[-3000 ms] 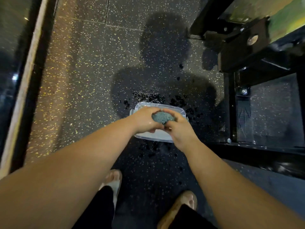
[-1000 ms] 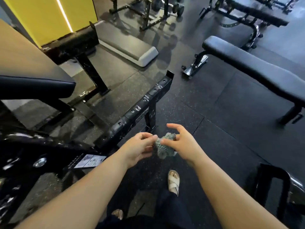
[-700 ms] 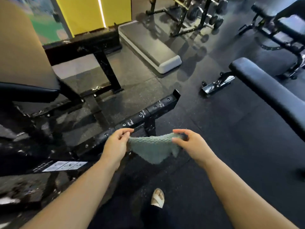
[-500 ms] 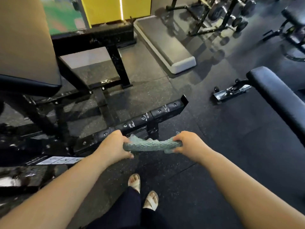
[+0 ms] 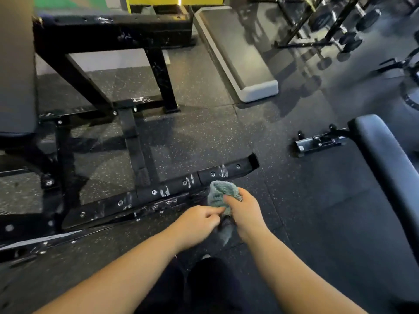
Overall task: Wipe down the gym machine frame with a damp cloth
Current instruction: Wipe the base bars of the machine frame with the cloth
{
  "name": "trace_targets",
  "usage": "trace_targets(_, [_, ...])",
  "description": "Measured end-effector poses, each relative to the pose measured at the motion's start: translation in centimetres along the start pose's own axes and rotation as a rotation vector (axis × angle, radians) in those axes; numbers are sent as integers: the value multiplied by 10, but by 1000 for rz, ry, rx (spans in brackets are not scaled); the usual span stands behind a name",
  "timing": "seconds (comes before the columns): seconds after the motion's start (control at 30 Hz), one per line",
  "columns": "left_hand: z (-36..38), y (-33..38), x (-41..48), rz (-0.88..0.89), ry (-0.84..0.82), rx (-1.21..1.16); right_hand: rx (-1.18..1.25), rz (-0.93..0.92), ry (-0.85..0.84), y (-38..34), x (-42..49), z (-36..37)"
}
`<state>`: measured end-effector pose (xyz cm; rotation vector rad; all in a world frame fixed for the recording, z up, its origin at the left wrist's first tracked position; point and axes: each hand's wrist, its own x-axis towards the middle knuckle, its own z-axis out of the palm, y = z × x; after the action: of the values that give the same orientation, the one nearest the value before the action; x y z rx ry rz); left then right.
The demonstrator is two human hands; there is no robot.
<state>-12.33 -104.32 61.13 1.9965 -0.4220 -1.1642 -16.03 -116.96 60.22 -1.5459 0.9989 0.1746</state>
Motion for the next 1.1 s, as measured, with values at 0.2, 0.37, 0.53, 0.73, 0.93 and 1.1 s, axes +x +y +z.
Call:
trace_targets(0.2, [-17,-40,40,-190,312,-81,-608,-587,192,-18,80,-47])
trace_targets(0.37, [-3,-50,71,-282,545,-135,-1273,-730,-239,14,149,-41])
trace_targets(0.53, [14,-46,90,-328,791,-14,-1572,-918,-345,26,198,-38])
trace_targets(0.73, [35,-49,90,-371,931,16,-1537,-1058,-667,30,184,26])
trace_targets(0.93, [39,-50,93,-385,921,27,-1642,-1114,-371,38,218,-38])
trace_targets(1.1, [37,-53,98,-324,885,58,-1525,-1061,-286,44,204,-32])
